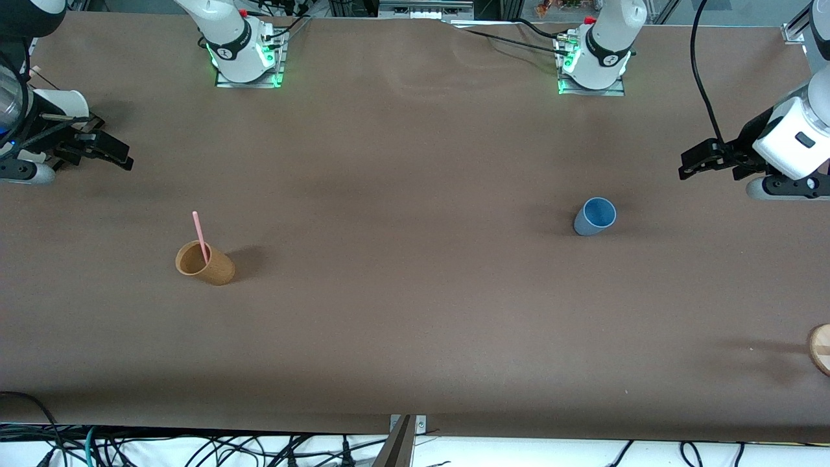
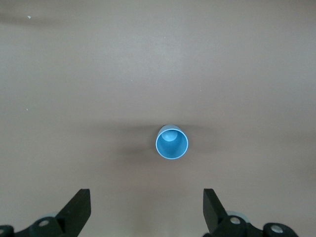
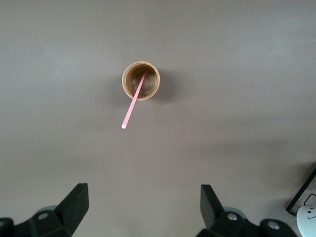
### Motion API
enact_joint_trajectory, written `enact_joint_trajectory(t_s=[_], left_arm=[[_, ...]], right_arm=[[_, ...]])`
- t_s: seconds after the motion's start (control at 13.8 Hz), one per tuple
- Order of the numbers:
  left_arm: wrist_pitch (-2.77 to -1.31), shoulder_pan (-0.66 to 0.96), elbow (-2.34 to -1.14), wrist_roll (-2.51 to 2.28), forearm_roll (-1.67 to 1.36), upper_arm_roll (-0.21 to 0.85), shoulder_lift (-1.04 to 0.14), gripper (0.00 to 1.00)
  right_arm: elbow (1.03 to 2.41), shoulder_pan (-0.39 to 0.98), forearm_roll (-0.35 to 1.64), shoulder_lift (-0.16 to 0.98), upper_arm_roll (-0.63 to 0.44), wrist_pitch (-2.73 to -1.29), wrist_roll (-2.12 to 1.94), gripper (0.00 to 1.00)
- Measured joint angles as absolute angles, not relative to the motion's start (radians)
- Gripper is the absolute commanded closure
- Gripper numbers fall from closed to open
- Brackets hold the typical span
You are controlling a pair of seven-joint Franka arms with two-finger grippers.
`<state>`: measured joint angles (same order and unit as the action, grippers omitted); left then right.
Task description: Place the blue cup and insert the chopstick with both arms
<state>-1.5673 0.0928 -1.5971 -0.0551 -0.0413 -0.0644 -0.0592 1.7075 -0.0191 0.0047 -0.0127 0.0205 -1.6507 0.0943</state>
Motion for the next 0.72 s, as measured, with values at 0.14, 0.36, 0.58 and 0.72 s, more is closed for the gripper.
enact_joint_trajectory(t_s=[0.14,0.36,0.58,0.72], left_arm=[[-1.567,0.093,-1.597,-0.055,-0.041,-0.064,-0.06,0.0],[-1.567,0.093,-1.598,-0.055,-0.041,-0.064,-0.06,0.0],[-1.566,0.093,-1.598,-0.055,-0.041,-0.064,-0.06,0.0],[-1.566,0.093,-1.599,-0.055,-0.041,-0.064,-0.061,0.0]], right_arm=[[1.707,-0.019,0.005,-0.011,0.02,-1.651,0.094,0.0],[1.706,-0.019,0.005,-0.003,0.02,-1.651,0.094,0.0],[1.69,-0.019,0.005,0.016,0.02,-1.652,0.094,0.0],[1.683,-0.019,0.005,0.02,0.02,-1.652,0.094,0.0]])
